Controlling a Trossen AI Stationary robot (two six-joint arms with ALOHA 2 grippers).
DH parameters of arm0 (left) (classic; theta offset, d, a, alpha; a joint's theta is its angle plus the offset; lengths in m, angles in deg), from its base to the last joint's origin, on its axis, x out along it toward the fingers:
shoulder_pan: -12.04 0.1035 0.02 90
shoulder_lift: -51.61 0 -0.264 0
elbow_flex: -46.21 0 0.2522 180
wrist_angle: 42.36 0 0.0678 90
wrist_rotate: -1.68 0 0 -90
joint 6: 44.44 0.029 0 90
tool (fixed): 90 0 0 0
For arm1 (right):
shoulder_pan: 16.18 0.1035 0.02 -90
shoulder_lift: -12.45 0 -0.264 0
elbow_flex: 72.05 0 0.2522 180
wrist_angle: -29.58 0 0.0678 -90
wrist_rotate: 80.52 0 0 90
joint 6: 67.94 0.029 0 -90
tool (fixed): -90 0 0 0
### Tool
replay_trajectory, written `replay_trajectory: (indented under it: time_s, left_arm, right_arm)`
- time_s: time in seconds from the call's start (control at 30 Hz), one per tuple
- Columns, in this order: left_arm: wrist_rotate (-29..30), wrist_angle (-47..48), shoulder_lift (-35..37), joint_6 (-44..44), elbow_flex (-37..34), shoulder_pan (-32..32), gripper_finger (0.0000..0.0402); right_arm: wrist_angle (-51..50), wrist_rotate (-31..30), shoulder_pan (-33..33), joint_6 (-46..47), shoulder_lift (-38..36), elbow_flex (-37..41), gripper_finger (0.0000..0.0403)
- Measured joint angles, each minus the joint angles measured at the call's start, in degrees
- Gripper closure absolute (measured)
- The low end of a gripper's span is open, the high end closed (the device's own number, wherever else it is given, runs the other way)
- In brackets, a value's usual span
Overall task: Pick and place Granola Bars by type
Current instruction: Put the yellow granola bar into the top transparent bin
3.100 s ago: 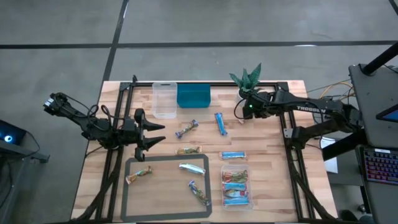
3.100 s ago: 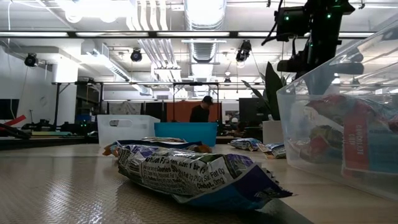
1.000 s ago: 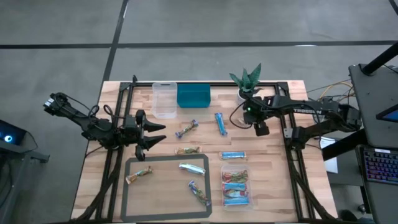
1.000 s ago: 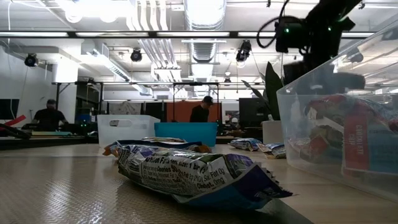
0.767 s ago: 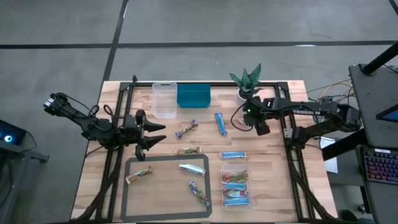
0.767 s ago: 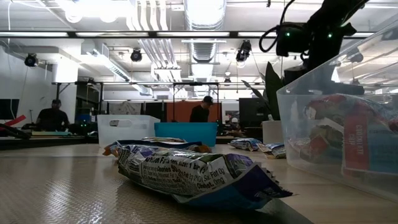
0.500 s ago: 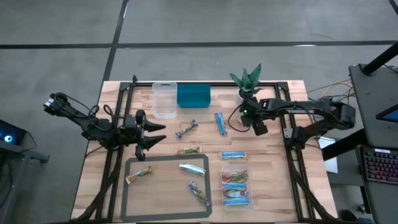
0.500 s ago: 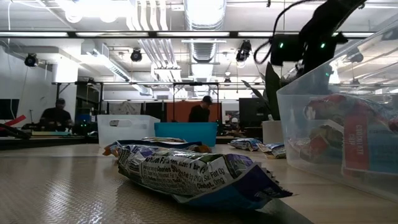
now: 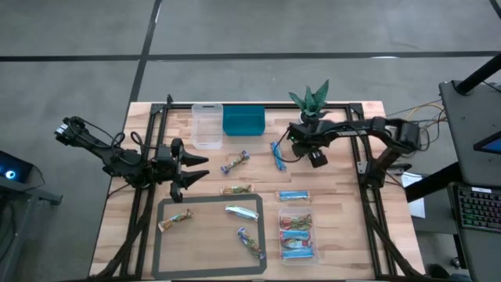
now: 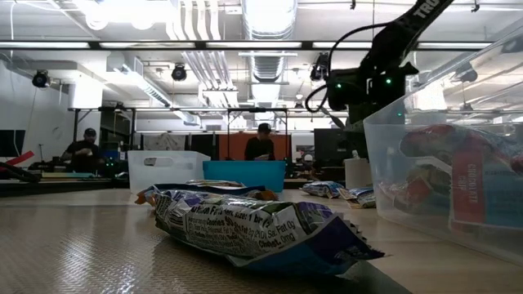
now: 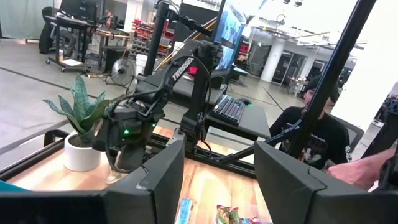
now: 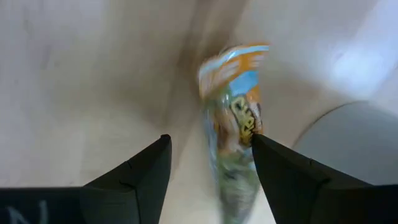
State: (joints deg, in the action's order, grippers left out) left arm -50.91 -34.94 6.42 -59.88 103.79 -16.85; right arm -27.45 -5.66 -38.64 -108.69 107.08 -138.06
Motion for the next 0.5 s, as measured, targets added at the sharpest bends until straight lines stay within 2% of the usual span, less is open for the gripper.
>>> replay_trajectory:
  time_s: [0.2,0.5]
  left_arm:
    - [0.0,0.0,0.0,0.0,0.0,0.0,0.0225]
    - [0.0,0.0,0.0,0.0,0.0,0.0,0.0225]
  right_arm:
    - [0.1,1.8,-0.8,-2.8,0.1,-2.7,0.0207]
    - [0.6,2.8,-2.7,-2.9,1.2,-2.7,0.0225]
